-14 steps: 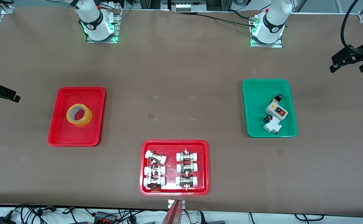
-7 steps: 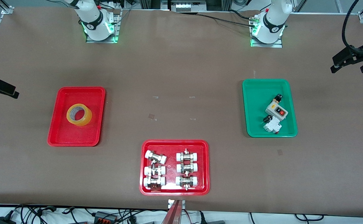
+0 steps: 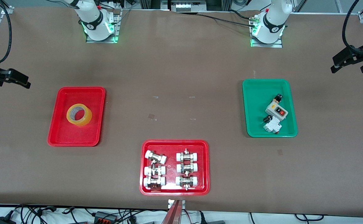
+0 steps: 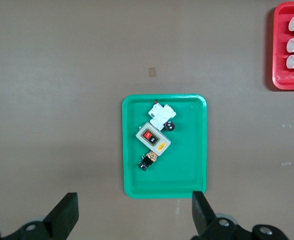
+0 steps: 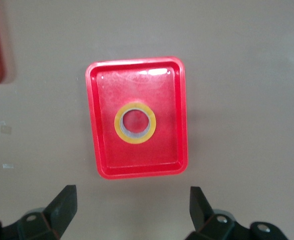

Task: Left arm passes tape to right arm into tray

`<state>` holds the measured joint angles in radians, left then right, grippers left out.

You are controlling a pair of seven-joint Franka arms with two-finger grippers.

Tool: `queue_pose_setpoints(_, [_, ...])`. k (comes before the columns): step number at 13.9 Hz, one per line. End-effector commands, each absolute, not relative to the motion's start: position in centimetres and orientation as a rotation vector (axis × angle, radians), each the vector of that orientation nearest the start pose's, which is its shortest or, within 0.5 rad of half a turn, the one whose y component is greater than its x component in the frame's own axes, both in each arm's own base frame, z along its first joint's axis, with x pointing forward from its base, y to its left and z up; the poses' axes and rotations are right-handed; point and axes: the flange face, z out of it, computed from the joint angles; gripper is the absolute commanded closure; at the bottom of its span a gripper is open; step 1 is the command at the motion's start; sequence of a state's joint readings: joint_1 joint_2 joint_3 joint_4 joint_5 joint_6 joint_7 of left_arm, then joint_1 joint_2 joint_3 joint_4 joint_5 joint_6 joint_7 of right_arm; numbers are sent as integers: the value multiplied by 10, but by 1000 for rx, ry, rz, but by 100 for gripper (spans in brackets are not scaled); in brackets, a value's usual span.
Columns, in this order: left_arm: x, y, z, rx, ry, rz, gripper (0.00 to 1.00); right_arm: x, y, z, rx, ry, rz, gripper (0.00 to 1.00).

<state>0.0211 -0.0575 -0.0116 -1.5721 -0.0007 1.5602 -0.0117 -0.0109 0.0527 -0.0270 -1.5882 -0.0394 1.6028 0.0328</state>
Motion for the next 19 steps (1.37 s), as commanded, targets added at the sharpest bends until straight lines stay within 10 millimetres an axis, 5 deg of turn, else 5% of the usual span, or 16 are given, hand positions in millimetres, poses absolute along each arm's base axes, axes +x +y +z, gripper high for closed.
queue_pose_setpoints(1, [537,6,659,-3136,-22,-84,0,552,-25,586,-3195,83,47,0])
queue_pose_setpoints(19, [536,2,658,-3137,-15,-77,0,558,-29,590,-3137,44,-29,0])
